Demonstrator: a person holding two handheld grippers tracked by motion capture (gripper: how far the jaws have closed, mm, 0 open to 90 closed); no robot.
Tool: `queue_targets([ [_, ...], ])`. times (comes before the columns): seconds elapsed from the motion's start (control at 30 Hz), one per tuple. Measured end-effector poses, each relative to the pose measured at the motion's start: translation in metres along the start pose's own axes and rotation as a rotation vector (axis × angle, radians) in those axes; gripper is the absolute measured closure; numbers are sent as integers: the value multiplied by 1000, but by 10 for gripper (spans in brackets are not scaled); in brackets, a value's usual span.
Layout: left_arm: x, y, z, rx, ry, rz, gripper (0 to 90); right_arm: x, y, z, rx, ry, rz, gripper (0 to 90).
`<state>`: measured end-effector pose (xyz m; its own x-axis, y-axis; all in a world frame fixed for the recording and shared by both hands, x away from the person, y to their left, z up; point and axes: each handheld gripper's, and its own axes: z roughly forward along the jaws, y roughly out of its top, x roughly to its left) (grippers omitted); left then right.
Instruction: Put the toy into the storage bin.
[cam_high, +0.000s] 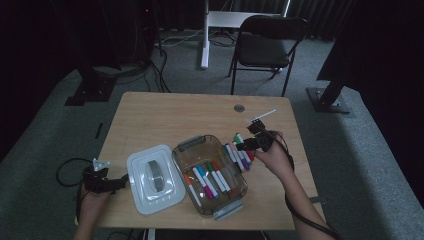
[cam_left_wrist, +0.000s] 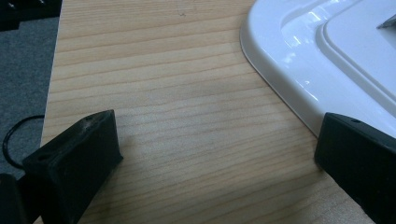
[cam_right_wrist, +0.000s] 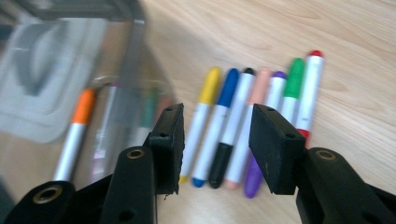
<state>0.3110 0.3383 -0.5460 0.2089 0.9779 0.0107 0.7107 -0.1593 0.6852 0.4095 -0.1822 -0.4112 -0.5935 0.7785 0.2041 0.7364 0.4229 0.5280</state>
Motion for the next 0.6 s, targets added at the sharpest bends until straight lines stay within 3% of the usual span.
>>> queue_targets([
  [0.27,0,0,0,0,0,0,5,-32,-8,14,-20,-71,27,542],
  [0.37,0,0,0,0,0,0,5,-46,-10,20,-16,-94,62,559],
  [0.6,0,0,0,0,0,0,5,-64,-11,43,38,-120,120,671],
])
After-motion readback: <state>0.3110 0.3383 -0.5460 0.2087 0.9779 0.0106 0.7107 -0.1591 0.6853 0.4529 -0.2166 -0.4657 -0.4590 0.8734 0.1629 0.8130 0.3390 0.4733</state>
